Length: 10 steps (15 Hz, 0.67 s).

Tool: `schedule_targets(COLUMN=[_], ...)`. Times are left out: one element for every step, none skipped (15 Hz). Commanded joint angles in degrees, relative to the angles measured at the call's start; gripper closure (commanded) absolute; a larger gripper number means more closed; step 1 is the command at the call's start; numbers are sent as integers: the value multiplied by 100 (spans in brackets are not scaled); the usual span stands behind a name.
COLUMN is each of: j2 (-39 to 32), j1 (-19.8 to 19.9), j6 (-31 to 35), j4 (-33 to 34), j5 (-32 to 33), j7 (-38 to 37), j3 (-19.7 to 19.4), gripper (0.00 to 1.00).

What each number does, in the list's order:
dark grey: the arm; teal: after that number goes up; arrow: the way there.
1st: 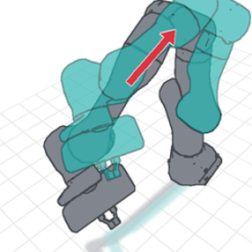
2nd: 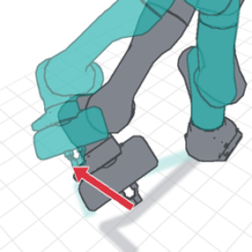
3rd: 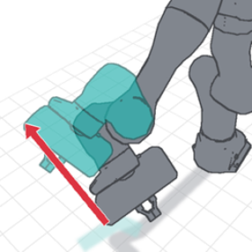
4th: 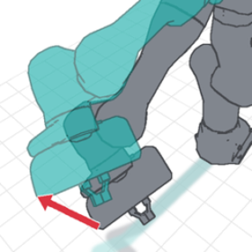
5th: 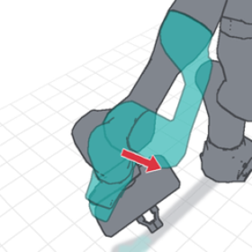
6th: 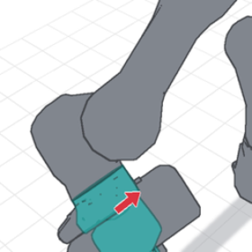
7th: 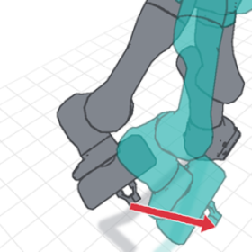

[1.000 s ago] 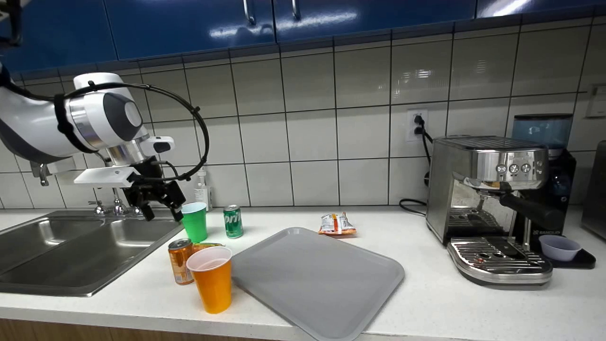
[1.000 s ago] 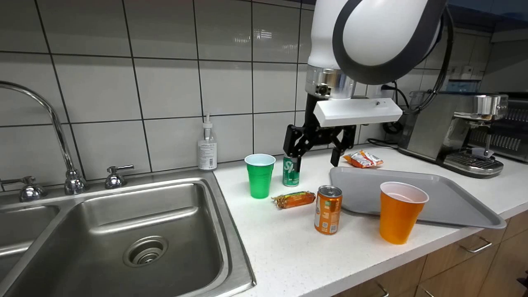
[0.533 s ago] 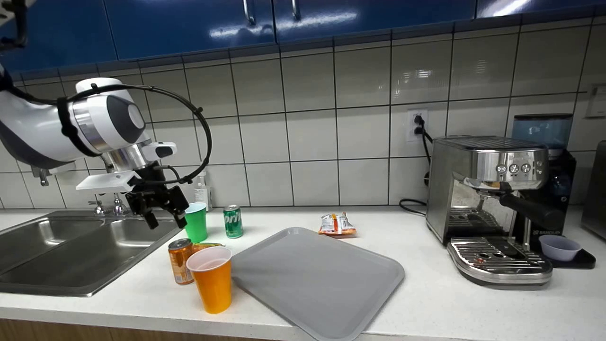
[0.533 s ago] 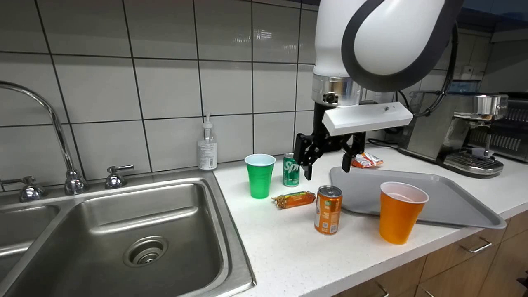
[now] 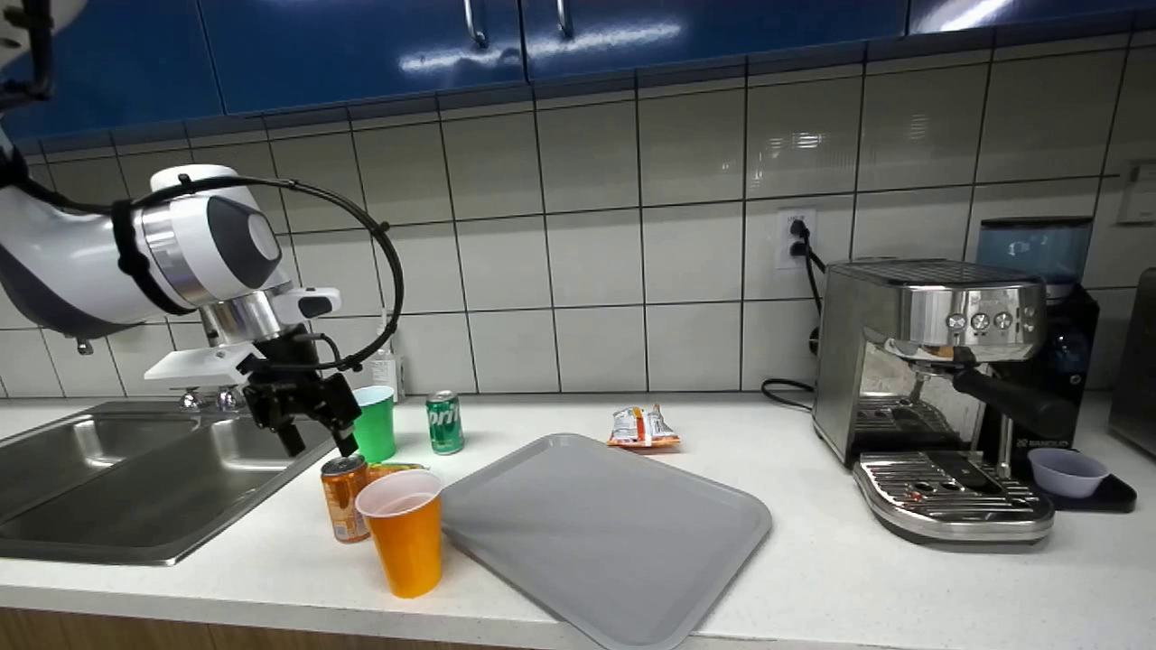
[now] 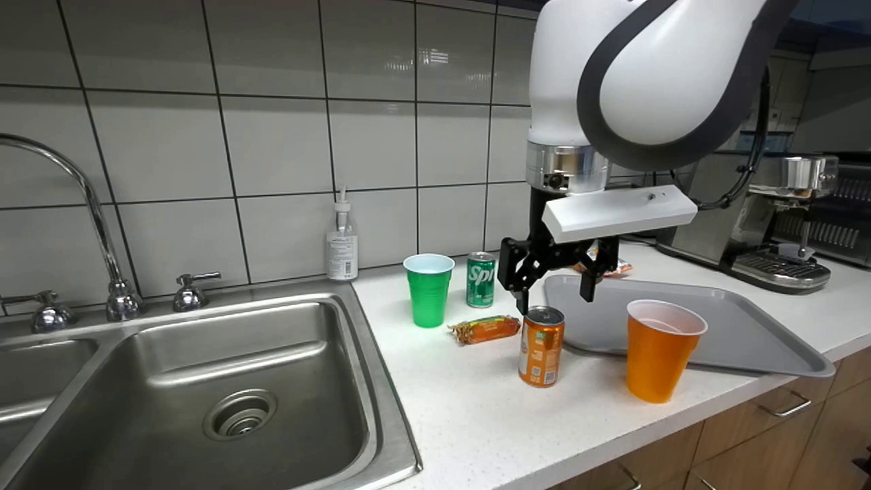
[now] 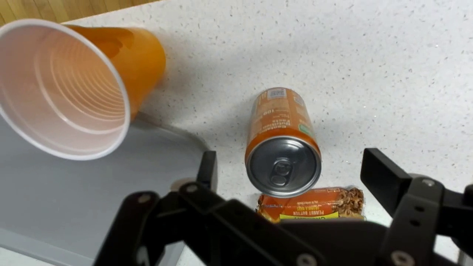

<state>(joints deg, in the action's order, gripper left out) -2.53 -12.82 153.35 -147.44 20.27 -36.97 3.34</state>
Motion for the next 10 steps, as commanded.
schedule_targets(j2=[-62, -95, -141, -178, -210, -249, -292, -324, -366, -410], j1=[128, 122, 119, 117, 112, 108, 106, 101, 95, 86], j6=[99, 102, 108, 113, 113, 117, 124, 128, 136, 144], j4=[-72, -67, -57, -47, -37, -21, -7, 6, 34, 63], j5=[120, 125, 127, 112, 115, 115, 86, 90, 73, 59], j7=[-265, -293, -317, -328, -340, -349, -341, -347, -328, -306], j3=[77, 66, 50, 37, 23, 8, -5, -17, -22, -27], gripper=[0, 0, 0, 0, 0, 0, 0, 0, 0, 0])
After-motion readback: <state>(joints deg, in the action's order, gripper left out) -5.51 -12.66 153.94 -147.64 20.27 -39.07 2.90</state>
